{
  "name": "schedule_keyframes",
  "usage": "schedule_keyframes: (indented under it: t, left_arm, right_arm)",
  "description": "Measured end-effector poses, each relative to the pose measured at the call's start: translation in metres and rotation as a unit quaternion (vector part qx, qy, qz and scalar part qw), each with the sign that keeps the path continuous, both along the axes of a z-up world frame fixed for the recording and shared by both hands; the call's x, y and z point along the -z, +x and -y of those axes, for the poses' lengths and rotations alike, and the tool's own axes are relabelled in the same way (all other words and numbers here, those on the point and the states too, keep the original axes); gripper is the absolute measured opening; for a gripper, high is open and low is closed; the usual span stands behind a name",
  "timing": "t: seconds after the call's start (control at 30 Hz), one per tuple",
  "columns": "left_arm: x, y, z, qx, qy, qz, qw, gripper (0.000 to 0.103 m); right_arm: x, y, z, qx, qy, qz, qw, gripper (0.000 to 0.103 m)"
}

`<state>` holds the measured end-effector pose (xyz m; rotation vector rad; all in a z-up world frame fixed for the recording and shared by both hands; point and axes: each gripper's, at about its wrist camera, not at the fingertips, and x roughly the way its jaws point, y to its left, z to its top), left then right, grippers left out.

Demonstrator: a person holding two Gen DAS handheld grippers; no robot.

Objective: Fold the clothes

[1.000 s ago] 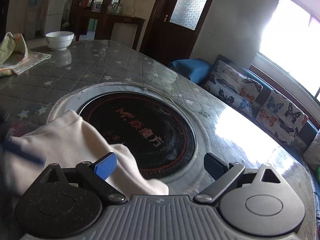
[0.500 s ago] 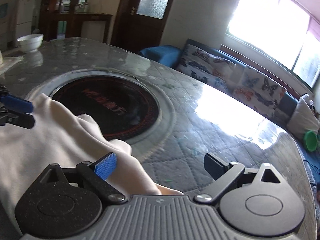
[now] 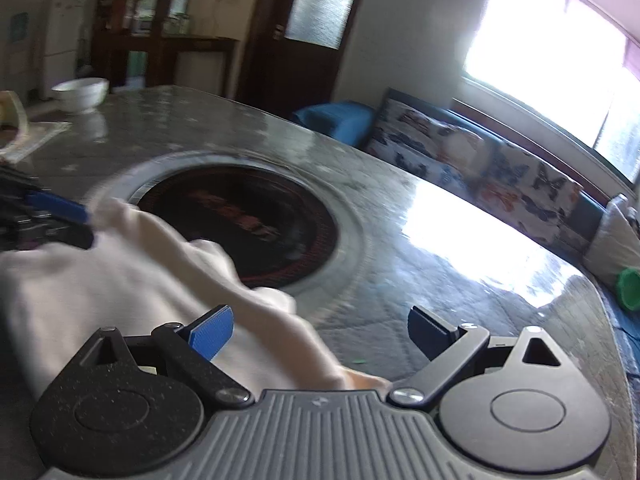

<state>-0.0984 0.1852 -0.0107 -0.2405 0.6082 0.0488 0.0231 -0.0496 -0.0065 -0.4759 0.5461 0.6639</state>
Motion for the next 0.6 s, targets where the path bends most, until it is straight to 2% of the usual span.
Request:
schedule_keyframes:
  t: [0.27,0.47,0.6]
  left_arm:
    - [0.006,-0.008,-0.015,-0.028,-0.008,-0.025,0.9992,0.051]
    - [0.002,-0.014,-0.017,-0.032,0.016,-0.025,0.9991,0.053]
    - [-0.004,-0.02,-0.028,-0.05,0.012,-0.02,0.9985,0.053]
  right_arm:
    - [-0.007,-0.058,-0.025,-0.102,0.012,-0.02,0.995,0.095]
    - [-0.008,-0.088,-0.051,-0.166,0.011,-0.03,0.986,0.094]
    - [-0.008,-0.104,-0.069,-0.201,0.014,-0.036,0.979,0.09]
